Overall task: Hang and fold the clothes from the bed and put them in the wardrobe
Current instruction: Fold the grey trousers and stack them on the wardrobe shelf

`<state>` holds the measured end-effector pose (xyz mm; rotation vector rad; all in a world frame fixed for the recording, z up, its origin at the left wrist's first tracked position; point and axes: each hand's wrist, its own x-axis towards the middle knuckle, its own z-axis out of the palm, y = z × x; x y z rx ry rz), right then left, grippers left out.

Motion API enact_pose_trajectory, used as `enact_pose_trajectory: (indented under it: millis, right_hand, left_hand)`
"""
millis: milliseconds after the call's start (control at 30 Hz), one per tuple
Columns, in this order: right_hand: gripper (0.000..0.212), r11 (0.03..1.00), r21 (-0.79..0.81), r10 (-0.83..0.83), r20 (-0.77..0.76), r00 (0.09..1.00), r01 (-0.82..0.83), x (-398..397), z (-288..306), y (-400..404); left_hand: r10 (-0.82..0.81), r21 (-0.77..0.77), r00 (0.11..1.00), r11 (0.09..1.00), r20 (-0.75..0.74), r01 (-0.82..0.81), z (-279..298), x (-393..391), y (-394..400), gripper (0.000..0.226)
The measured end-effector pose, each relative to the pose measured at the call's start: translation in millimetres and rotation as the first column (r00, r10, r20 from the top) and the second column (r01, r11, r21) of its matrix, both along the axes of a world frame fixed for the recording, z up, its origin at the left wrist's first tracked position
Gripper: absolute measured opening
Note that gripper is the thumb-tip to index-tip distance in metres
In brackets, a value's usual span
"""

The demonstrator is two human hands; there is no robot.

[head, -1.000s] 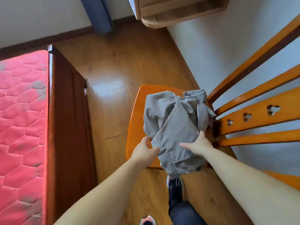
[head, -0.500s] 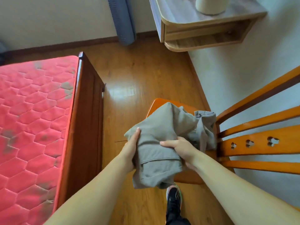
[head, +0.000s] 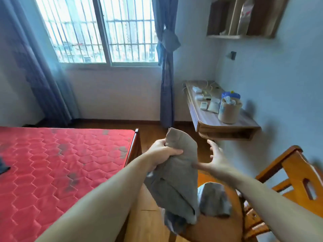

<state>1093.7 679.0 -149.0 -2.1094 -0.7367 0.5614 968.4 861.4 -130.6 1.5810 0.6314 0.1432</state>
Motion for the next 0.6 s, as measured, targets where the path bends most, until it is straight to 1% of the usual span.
enact_pose_trajectory:
  millis: [33, 67, 100, 167, 200, 233, 267, 300, 367, 400, 433, 500, 567, 600]
  right_hand:
    - [0.124, 0.995, 0.038, 0.085, 0.055, 0.995, -0.087, -7.3, 25.1, -0.5]
    - [0.122, 0.981, 0.055, 0.184, 0.061, 0.981, -0.187, -16.1, 49.4, -1.1]
    - [0.116, 0.959, 0.061, 0.274, 0.033, 0.961, -0.276, -24.8, 70.8, -2.4]
    - [0.083, 0.908, 0.087, 0.412, -0.003, 0.911, -0.410, -46.9, 103.1, -8.3]
    - [0.064, 0.888, 0.096, 0.450, 0.033, 0.893, -0.450, -61.4, 112.4, -10.3]
    - [0.048, 0.876, 0.101, 0.461, 0.109, 0.881, -0.471, -78.4, 117.1, -10.9]
    - [0.036, 0.872, 0.117, 0.449, 0.202, 0.871, -0.476, -97.1, 117.9, -11.0]
    - [0.028, 0.864, 0.149, 0.427, 0.286, 0.858, -0.480, -116.7, 115.7, -11.1]
    - [0.013, 0.826, 0.227, 0.407, 0.393, 0.825, -0.515, -158.0, 106.2, -11.1]
    - [0.013, 0.804, 0.255, 0.399, 0.438, 0.806, -0.537, -178.0, 102.1, -11.0]
    - [0.019, 0.786, 0.284, 0.382, 0.477, 0.792, -0.550, -197.4, 99.1, -10.9]
    - [0.023, 0.764, 0.361, 0.320, 0.508, 0.800, -0.535, -234.5, 99.1, -10.6]
    - [0.020, 0.743, 0.446, 0.259, 0.495, 0.829, -0.499, -268.0, 108.4, -9.4]
    - [0.017, 0.733, 0.490, 0.245, 0.457, 0.855, -0.472, -285.0, 113.4, -6.2]
  left_hand:
    - [-0.019, 0.014, 1.000, 1.000, 0.021, 0.019, 20.4, -13.9, -4.2, 0.024]
    - [-0.024, 0.021, 0.999, 1.000, 0.047, 0.024, 38.5, -28.9, -8.7, 0.023]
    - [-0.020, 0.027, 0.997, 0.999, 0.073, 0.018, 54.8, -44.8, -14.3, 0.024]
    - [-0.002, 0.045, 0.994, 0.999, 0.110, -0.003, 81.6, -81.1, -25.9, 0.032]
    - [0.013, 0.051, 0.992, 0.999, 0.128, -0.020, 91.8, -100.4, -31.5, 0.035]
    - [0.043, 0.039, 0.988, 0.998, 0.146, -0.049, 99.8, -121.3, -38.5, 0.038]
    - [0.085, 0.003, 0.983, 0.996, 0.163, -0.087, 105.3, -142.4, -46.1, 0.042]
    - [0.142, -0.048, 0.975, 0.990, 0.169, -0.136, 109.2, -163.8, -54.4, 0.048]
    - [0.254, -0.130, 0.957, 0.963, 0.141, -0.237, 109.9, -205.7, -71.8, 0.061]
    - [0.318, -0.154, 0.939, 0.942, 0.127, -0.298, 108.3, -225.8, -78.8, 0.066]
    - [0.375, -0.173, 0.920, 0.919, 0.116, -0.353, 108.6, -246.4, -86.5, 0.069]
    - [0.440, -0.190, 0.891, 0.890, 0.113, -0.415, 111.1, -285.3, -99.1, 0.070]
    - [0.459, -0.162, 0.876, 0.885, 0.149, -0.436, 116.1, -319.9, -112.0, 0.066]
    - [0.452, -0.153, 0.875, 0.890, 0.172, -0.429, 119.6, -337.5, -117.0, 0.064]
